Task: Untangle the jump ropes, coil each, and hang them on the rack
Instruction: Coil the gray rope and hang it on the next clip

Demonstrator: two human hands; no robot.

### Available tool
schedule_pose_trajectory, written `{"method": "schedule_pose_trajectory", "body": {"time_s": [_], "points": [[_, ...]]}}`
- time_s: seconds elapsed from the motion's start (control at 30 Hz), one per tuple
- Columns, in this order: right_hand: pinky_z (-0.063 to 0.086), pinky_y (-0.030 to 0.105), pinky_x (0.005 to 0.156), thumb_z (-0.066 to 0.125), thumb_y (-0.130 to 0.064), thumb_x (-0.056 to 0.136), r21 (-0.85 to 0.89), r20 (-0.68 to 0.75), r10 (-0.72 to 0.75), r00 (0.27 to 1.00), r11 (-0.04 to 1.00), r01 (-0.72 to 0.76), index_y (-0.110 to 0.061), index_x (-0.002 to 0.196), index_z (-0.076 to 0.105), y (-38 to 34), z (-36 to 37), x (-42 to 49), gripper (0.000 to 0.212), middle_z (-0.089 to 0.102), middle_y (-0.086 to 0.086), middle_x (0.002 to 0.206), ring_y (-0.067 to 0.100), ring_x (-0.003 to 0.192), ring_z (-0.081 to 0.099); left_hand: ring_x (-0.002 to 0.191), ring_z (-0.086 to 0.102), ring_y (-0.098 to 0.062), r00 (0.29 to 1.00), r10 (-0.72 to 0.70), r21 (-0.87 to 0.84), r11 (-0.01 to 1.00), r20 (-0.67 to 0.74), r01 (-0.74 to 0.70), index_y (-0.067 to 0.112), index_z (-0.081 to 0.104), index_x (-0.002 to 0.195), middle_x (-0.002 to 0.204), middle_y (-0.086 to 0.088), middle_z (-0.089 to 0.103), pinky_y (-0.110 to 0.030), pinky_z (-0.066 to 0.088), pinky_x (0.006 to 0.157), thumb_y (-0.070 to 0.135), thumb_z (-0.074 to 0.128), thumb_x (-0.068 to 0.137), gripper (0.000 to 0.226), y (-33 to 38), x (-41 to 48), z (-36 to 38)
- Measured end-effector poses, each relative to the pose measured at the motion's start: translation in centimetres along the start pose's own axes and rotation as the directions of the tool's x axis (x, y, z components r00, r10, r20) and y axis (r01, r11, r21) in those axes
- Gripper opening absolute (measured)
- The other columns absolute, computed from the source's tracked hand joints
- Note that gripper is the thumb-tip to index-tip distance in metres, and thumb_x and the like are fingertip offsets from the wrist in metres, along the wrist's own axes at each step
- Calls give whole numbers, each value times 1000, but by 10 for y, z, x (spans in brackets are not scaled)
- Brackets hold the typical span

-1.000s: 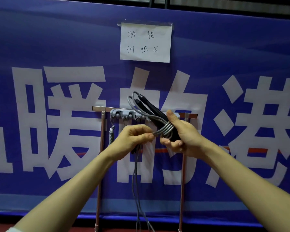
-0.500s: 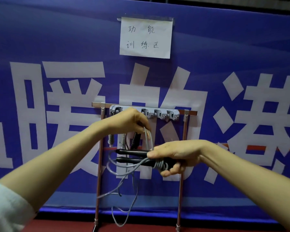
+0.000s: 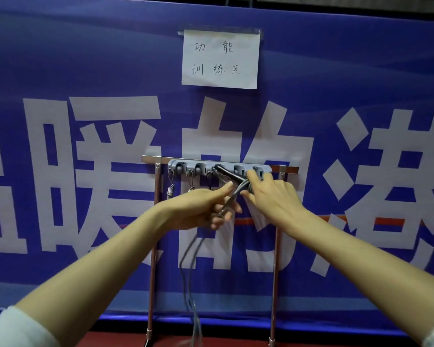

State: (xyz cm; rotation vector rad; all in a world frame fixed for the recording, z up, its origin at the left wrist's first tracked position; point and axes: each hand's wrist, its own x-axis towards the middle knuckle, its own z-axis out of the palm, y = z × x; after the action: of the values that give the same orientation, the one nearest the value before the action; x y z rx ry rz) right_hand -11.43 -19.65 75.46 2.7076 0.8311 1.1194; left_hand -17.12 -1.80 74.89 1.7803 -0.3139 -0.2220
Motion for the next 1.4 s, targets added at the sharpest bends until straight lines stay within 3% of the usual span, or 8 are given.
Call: {"method": "schedule_pose_trajectory", "body": {"time_s": [0.17,0.33,0.47,0.67,0.83,1.03,1.23,1.4], "points": [[41,33,63,31,-34,105,-23,-77,-77,994,997,76,-13,140,27,-5,-4,-2,41,52,14,120,31,94,65,63,52,-7,1000,24,-420,907,-13,-28,13,70,90,73,3,57,-23,49,69,46,54,89,37,-6,19,12],[55,38,71,52,-41,96,342,-59,-7,998,939,27,-17,123,37,2,-7,-6,39,61,10,111,29,90,65,55,42,-5,970,138,-333,922,-201,-200,9,67,96,69,3,55,-16,38,54,34,66,81,29,-13,21,17],[46,16,60,69,-33,87,564,62,-60,996,826,15,-20,116,41,5,-17,-9,43,63,1,103,10,79,59,48,31,-4,955,199,-221,943,-222,-248,8,57,97,61,5,50,-17,25,47,32,65,78,32,-15,15,19],[40,18,44,63,-67,63,943,197,0,980,272,-189,-15,101,53,-3,-28,-16,65,60,1,72,5,49,51,48,37,-3,862,398,-294,822,-315,-487,11,61,105,65,4,53,-14,30,44,21,62,82,25,-10,19,30],[27,19,36,48,-65,82,967,235,-18,972,108,-232,0,108,57,5,-29,-12,70,54,12,72,9,41,36,73,57,-15,859,468,-289,810,-208,-511,11,62,111,88,-4,65,-31,36,72,15,65,84,28,-5,17,29],[20,14,34,42,-51,96,935,301,-85,950,-171,-311,-11,94,58,4,-24,-13,43,46,6,68,7,38,28,47,32,-1,843,450,-152,849,-297,-506,14,63,107,58,9,45,-14,27,44,25,64,80,29,-8,19,32],[16,16,34,46,-59,88,898,335,-121,934,-259,-355,-8,92,64,16,-30,-18,54,53,6,63,6,34,31,48,34,-5,865,456,-171,854,-209,-492,10,57,94,61,2,50,-15,26,46,19,61,82,16,-17,11,23],[16,14,32,49,-58,85,788,442,-430,787,-233,-570,-12,109,63,24,-45,-23,54,48,5,63,2,34,30,74,63,-17,735,608,197,793,-300,-576,12,67,93,81,-3,70,-23,51,68,10,65,84,10,-16,11,6]]}}
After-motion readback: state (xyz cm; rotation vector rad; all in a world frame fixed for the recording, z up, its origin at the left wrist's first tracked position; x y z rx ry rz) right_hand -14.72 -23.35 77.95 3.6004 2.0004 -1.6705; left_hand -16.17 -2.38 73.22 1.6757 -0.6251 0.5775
